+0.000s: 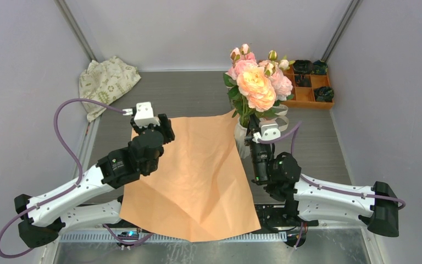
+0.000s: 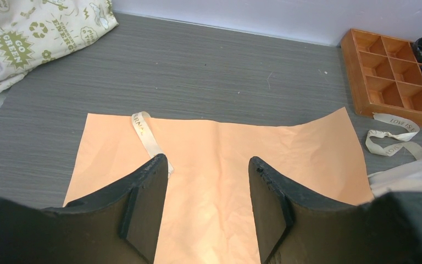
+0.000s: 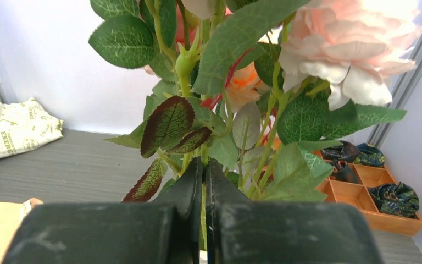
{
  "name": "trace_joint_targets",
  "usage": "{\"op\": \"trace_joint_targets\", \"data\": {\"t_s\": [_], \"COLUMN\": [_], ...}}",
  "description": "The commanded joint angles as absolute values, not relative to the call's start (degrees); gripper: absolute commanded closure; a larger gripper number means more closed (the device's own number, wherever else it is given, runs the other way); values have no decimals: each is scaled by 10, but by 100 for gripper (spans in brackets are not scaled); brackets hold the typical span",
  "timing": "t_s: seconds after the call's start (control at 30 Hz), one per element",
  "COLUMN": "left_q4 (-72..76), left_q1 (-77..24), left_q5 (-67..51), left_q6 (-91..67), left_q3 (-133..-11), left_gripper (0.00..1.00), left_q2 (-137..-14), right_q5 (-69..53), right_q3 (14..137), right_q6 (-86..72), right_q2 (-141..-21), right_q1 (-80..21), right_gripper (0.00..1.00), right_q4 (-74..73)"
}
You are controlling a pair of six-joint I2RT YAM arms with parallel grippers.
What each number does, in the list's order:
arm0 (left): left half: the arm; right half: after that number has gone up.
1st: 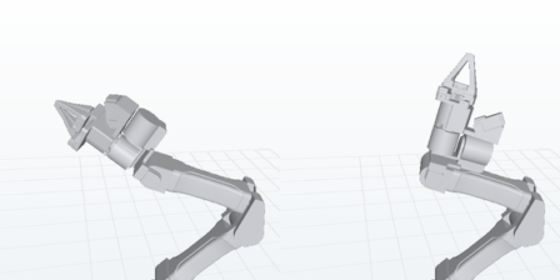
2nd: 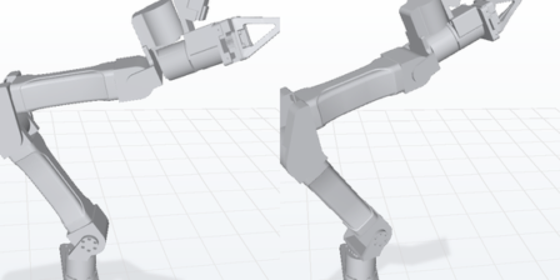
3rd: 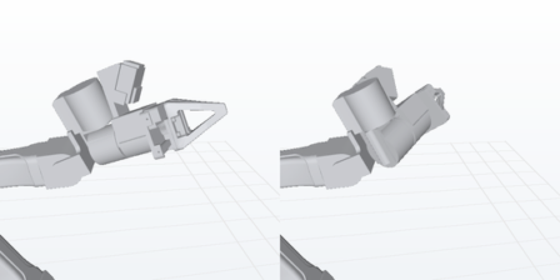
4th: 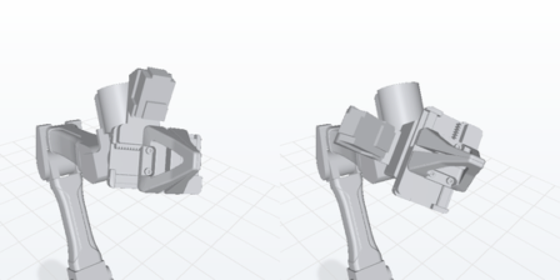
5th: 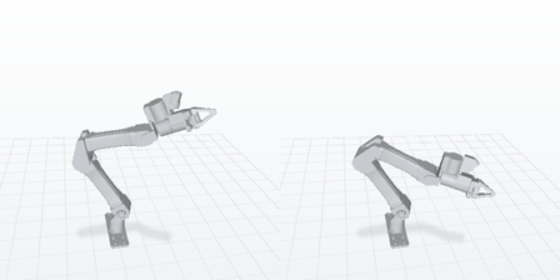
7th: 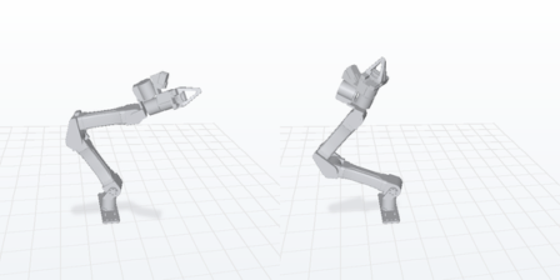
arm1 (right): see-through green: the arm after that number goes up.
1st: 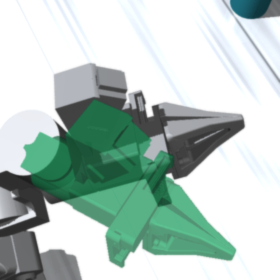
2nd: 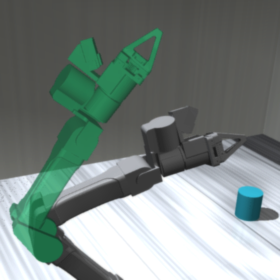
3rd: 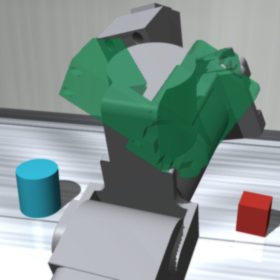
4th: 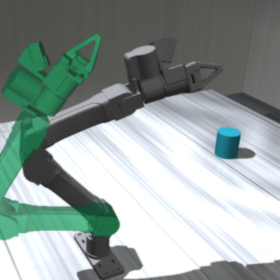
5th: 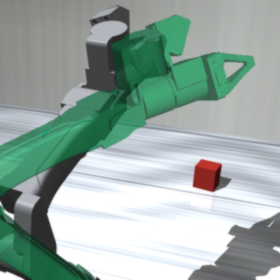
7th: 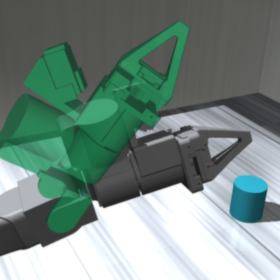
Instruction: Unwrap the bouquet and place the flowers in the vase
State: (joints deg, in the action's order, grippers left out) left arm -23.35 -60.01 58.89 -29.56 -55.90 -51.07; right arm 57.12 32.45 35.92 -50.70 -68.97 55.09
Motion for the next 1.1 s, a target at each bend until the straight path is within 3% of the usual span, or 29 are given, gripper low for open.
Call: {"op": "trace_joint_targets", "data": {"t_s": [0.0,0.8,1.07], "left_q4": [-203,-201,-202], "left_q1": [-602,-602,-602], "left_q5": [599,593,595], "left_q6": [-303,-309,-311], "left_q3": [-564,-558,-554], "left_gripper": [44,44,44], "left_q2": [-509,-512,-508], "right_q5": [599,648,651], "right_q3": [315,276,283], "right_q6": [303,138,124], "right_q2": [-497,-504,-521], "right_q1": [-687,-682,-681], "right_gripper": [99,99,82], "right_q4": [517,358,346]}}
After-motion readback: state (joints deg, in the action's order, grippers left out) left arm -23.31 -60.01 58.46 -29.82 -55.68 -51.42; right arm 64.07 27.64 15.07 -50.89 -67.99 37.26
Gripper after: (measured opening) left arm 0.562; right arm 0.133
